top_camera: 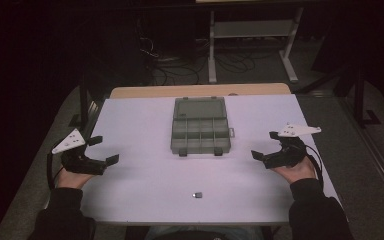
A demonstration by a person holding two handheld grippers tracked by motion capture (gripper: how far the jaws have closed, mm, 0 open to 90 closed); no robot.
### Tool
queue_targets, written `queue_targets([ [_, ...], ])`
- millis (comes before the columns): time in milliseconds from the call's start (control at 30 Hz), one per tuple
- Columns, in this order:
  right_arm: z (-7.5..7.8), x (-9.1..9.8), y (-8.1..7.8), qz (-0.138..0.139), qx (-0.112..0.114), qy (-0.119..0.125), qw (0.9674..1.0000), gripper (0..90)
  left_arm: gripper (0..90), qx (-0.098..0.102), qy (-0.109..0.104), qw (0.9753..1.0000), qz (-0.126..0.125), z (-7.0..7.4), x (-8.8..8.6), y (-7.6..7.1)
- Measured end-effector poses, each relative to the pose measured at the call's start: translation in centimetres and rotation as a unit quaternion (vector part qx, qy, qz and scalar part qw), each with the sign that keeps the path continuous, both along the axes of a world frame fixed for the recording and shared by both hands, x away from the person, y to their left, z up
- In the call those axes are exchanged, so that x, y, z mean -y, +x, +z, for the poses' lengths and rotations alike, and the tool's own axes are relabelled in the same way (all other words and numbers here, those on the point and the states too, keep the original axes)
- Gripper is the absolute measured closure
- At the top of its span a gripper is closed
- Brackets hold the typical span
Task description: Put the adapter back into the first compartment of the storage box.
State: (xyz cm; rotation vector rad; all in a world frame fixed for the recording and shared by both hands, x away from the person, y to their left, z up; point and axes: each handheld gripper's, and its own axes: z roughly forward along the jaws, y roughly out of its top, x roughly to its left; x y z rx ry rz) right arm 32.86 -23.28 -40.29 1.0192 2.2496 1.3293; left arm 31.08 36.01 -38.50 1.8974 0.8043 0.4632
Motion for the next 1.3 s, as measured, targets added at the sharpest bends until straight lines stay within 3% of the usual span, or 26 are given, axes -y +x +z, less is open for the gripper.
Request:
queue_targets([
  [267, 0.0, -0.1, -0.1, 0.0, 0.003, -0.006, 1.0, 0.0, 0.0, -0.005, 0.014, 0.9999, -0.004, 0.1, 0.4, 0.0],
  [433, 0.0, -0.2, -0.2, -0.008, 0.001, -0.014, 0.9999, 0.0, 0.0, -0.01, 0.006, 0.9999, -0.006, 0.2, 0.7, 0.0],
  [633, 0.0, -0.5, -0.5, -0.015, 0.002, -0.027, 0.9995, 0.0, 0.0, -0.014, 0.017, 0.9996, -0.016, 0.4, 1.4, 0.1],
  [1000, 0.0, -0.3, -0.5, -0.016, 0.002, -0.021, 0.9996, 0.0, 0.0, -0.026, 0.045, 0.998, -0.036, 0.9, 2.5, 0.7],
  [1300, 0.2, 0.0, -0.6, -0.021, 0.007, -0.011, 0.9997, 0.0, 0.0, -0.027, 0.063, 0.9954, -0.066, 2.1, 4.7, 1.3],
])
